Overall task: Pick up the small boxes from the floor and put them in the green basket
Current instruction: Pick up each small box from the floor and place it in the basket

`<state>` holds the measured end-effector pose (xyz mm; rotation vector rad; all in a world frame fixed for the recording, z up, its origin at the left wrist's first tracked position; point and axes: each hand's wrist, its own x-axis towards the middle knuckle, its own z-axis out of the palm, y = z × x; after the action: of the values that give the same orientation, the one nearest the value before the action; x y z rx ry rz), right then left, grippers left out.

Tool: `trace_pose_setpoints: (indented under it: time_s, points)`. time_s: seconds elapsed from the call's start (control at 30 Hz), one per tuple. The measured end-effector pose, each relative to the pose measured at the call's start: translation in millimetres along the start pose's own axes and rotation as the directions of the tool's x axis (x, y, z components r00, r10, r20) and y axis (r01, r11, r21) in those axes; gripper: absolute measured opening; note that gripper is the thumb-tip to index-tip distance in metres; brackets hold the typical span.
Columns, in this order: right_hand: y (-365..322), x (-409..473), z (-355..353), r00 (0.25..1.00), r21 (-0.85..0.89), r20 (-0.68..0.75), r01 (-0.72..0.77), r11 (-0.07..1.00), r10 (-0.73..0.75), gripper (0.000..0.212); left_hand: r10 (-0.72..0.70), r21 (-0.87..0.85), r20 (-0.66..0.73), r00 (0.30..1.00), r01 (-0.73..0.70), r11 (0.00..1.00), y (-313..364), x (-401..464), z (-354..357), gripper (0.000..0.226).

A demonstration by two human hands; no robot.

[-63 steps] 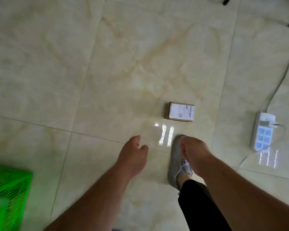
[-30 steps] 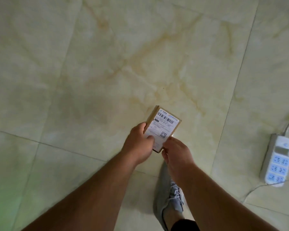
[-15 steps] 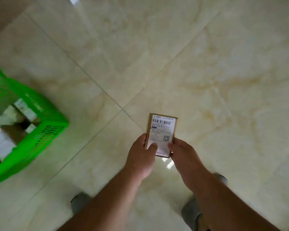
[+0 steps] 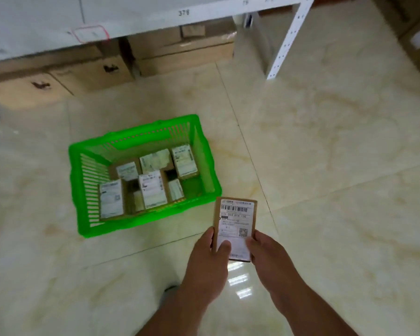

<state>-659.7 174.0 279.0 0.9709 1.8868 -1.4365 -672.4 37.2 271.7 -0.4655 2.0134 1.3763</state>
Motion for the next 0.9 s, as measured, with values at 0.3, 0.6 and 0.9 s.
trace_pose_setpoints:
  time_s: [0.3, 0.6, 0.9]
  points:
    - [-86, 22, 82, 0.994, -0.1, 0.05, 0.097, 0.99, -0.092, 0.032, -0.03, -0.158, -0.114, 0.993, 0.012, 0.987, 10, 36, -98, 0.036]
    - [-115, 122, 103, 0.997, -0.197, 0.059, 0.058, 0.979, -0.047, 0.034, -0.176, -0.184, -0.089, 0.98, 0.158, 0.97, 16, 120, -108, 0.042]
    - [-116, 232, 126, 0.999, -0.294, 0.036, 0.027, 0.955, -0.017, 0.04, -0.264, -0.108, -0.082, 0.961, 0.255, 0.961, 7, 223, -100, 0.045]
